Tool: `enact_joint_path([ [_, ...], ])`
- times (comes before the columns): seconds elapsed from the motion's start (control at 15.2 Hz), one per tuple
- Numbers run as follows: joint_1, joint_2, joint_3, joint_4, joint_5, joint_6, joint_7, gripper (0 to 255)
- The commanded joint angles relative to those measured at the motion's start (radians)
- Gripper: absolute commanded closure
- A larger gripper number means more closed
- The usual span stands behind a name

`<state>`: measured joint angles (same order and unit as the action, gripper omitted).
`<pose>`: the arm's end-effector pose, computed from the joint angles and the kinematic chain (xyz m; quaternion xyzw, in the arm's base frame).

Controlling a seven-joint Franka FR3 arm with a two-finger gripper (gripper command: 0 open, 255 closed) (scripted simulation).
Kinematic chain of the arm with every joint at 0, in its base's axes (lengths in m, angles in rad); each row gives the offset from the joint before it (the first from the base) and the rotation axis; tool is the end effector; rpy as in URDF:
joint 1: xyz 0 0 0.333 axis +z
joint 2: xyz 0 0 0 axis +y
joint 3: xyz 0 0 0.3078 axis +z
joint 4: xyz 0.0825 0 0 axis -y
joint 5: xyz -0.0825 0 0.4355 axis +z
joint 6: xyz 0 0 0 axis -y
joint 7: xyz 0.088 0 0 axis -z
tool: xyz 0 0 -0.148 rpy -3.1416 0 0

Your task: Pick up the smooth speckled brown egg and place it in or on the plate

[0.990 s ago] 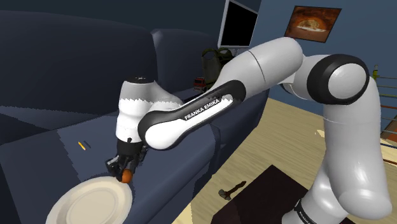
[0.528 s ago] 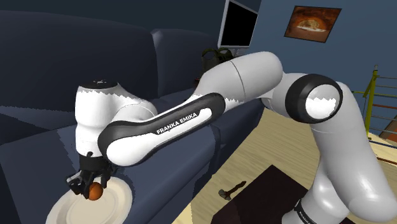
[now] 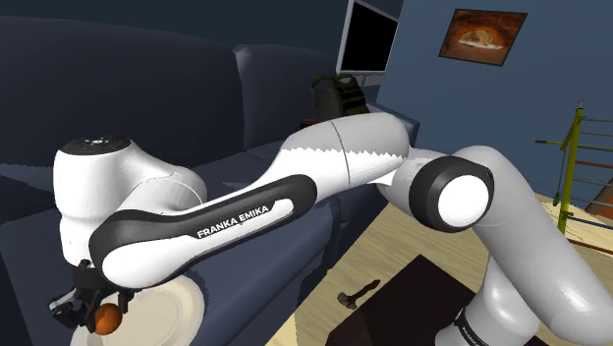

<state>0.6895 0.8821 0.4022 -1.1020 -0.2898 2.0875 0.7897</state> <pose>0.4824 0.6752 0.2605 -0.9878 -0.1317 -0.0346 0.0755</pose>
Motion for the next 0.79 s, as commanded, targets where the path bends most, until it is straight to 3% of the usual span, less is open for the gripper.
enact_joint_path([
  [0.0, 0.001, 0.013, -0.003, -0.005, -0.003, 0.018, 0.001, 255],
  [0.73, 0.004, 0.074, -0.019, -0.035, -0.02, 0.107, 0.008, 255],
])
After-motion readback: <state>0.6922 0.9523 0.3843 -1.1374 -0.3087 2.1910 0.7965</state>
